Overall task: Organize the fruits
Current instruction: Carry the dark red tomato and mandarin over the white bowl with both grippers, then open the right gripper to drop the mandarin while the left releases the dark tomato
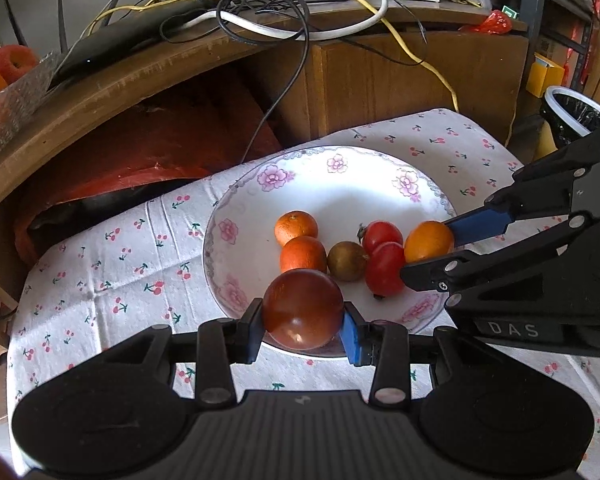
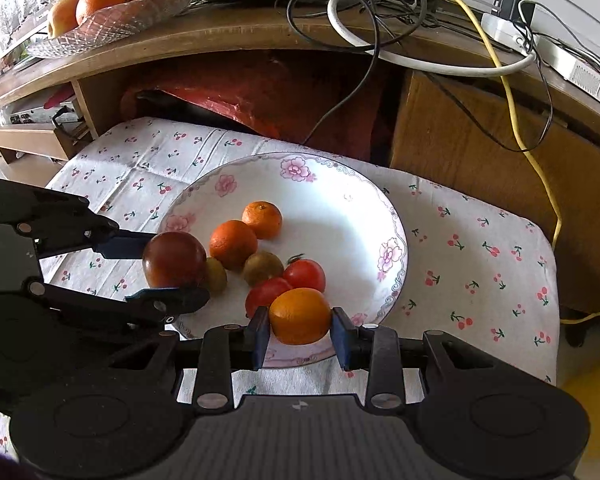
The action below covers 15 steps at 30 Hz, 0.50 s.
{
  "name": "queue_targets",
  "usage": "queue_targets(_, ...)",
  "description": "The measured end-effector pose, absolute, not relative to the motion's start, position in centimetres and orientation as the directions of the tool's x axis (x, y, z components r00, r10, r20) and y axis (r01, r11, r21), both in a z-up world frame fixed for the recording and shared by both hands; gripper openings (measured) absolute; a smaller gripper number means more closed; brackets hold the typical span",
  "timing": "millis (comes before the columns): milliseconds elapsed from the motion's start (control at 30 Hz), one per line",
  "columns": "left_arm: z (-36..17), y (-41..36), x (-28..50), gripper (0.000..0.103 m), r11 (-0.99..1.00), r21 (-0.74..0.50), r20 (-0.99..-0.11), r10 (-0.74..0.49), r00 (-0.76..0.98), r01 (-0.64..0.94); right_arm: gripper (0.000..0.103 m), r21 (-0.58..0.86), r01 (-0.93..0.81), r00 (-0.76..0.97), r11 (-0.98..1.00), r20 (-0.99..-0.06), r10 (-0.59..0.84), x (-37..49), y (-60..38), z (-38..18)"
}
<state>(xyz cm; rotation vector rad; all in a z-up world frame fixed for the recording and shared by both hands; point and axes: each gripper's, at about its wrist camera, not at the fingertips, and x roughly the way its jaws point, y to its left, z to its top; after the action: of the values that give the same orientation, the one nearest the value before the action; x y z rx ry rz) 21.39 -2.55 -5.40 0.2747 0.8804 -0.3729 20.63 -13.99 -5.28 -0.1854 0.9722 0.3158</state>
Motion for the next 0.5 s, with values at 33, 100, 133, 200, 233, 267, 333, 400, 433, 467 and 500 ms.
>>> queue_targets(33, -5.4, -2.5, 21.5, 0.047, 0.902, 0.08, -0.789, -0.203, 0.58, 0.424, 0.029, -0.018, -0.343, 0.524, 0.939, -0.833, 0.176, 20.8, -13.9, -5.4)
queue_targets(100, -5.5, -2.4, 21.7, 0.047, 0.903, 0.079, -0.788, -0.203, 0.582, 0.422, 0.029, -0.02, -0.342, 0.524, 0.94, -0.834, 0.173, 21.0, -13.9, -5.6)
queue_targets(133, -5.6, -2.4, 21.8, 0.047, 0.905, 0.075, -0.787, -0.204, 0.582, 0.42, 0.029, -0.018, -0.339, 0.528, 0.941, -0.831, 0.174, 21.1, -14.0, -5.6)
queue_targets(200, -5.7, -2.2, 22.1, 0.047, 0.907, 0.062, -0.788, -0.212, 0.579, 0.416, 0.029, -0.015, -0.334, 0.532, 0.943, -0.829, 0.175, 21.3, -14.1, -5.6)
queue_targets(233, -5.7, -2.2, 22.2, 0.047, 0.908, 0.054, -0.787, -0.216, 0.577, 0.415, 0.029, -0.015, -0.332, 0.535, 0.943, -0.827, 0.175, 21.4, -14.1, -5.6)
queue_targets(267, -5.8, -2.1, 22.3, 0.048, 0.909, 0.049, -0.787, -0.22, 0.576, 0.415, 0.03, -0.014, -0.33, 0.538, 0.944, -0.824, 0.176, 21.4, -14.1, -5.6)
queue_targets(333, -6.0, -2.2, 22.4, 0.048, 0.908, 0.045, -0.787, -0.224, 0.575, 0.417, 0.031, -0.015, -0.324, 0.543, 0.946, -0.822, 0.173, 21.6, -14.1, -5.7)
queue_targets(400, -6.0, -2.3, 22.5, 0.049, 0.908, 0.045, -0.787, -0.225, 0.574, 0.417, 0.031, -0.016, -0.321, 0.546, 0.947, -0.82, 0.171, 21.6, -14.2, -5.8)
queue_targets(433, -6.0, -2.3, 22.5, 0.049, 0.907, 0.045, -0.787, -0.226, 0.574, 0.418, 0.031, -0.012, -0.317, 0.548, 0.948, -0.819, 0.172, 21.7, -14.3, -5.8)
queue_targets(467, -6.1, -2.3, 22.5, 0.049, 0.907, 0.045, -0.788, -0.225, 0.573, 0.418, 0.031, -0.009, -0.313, 0.548, 0.95, -0.819, 0.172, 21.7, -14.3, -5.8)
queue_targets(500, -6.1, -2.4, 22.5, 0.049, 0.907, 0.045, -0.787, -0.225, 0.574, 0.418, 0.031, -0.007, -0.31, 0.547, 0.951, -0.82, 0.172, 21.7, -14.4, -5.8)
